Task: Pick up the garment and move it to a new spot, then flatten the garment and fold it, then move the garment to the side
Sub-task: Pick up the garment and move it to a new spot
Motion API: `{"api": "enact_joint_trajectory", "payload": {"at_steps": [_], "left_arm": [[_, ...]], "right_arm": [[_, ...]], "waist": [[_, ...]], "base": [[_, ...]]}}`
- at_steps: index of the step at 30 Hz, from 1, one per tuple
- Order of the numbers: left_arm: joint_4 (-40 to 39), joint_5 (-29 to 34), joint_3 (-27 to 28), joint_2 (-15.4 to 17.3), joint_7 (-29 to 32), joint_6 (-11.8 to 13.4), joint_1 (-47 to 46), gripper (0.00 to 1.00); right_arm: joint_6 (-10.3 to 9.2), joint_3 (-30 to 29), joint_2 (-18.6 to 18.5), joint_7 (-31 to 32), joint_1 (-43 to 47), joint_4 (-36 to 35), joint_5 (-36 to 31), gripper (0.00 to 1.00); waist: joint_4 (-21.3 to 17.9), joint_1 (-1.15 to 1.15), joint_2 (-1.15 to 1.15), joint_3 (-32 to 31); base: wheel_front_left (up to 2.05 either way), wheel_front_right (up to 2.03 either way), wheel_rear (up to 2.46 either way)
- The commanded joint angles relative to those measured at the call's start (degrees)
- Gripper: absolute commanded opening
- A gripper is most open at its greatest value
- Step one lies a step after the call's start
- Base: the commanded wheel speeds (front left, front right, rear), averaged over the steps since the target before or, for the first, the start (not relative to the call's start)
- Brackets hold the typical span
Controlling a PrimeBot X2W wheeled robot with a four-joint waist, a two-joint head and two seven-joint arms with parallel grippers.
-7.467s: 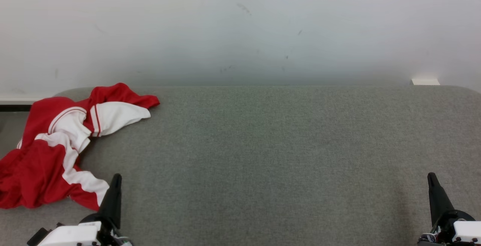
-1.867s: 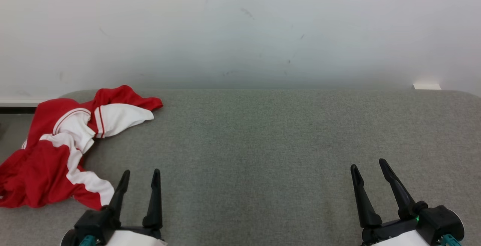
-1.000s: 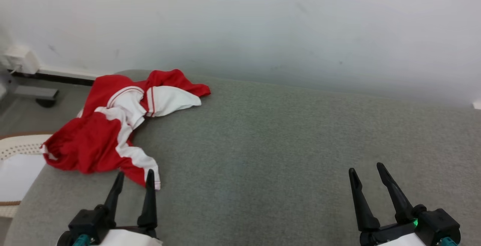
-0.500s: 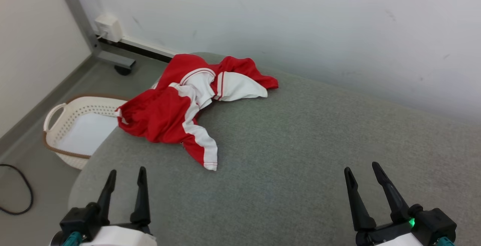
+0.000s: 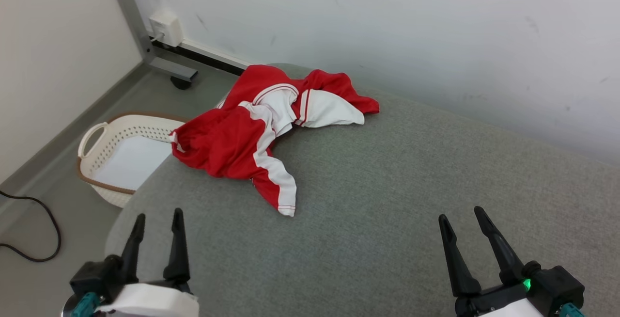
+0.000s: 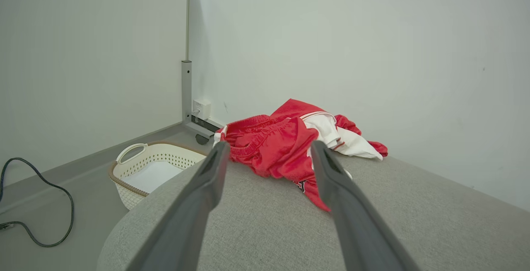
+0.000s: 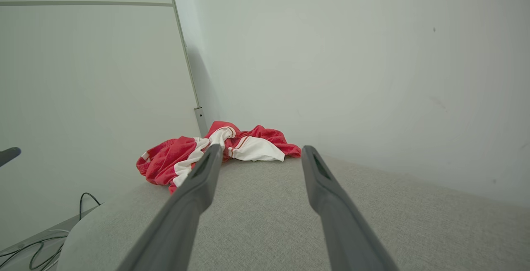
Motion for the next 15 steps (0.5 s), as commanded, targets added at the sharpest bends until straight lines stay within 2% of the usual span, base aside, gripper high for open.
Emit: {"api": "enact_joint_trajectory", "payload": {"at_steps": [1, 8, 15], "left_arm": [[0.23, -0.67, 0.12, 0.28, -0.04, 0.00, -0.86, 1.00], [4.73, 0.59, 1.27, 1.29, -0.03, -1.34, -7.25, 1.00], [14.08, -2.58, 3.05, 5.86, 3.23, -2.34, -17.31, 1.00]], "right_arm": [[-0.10, -0.04, -0.48, 0.04, -0.55, -0.18, 0.63, 1.00], [-0.10, 0.41, -1.14, 0.04, -2.63, -1.89, 0.16, 1.00], [-0.10, 1.44, -1.47, 0.05, -5.46, -2.86, 0.41, 1.00]], "waist": [[-0.32, 0.00, 0.00, 0.20], [-4.05, 0.00, 0.00, 3.82], [-10.29, 0.00, 0.00, 8.18]], "base": [[0.00, 0.00, 0.00], [0.00, 0.00, 0.00], [0.00, 0.00, 0.00]]}}
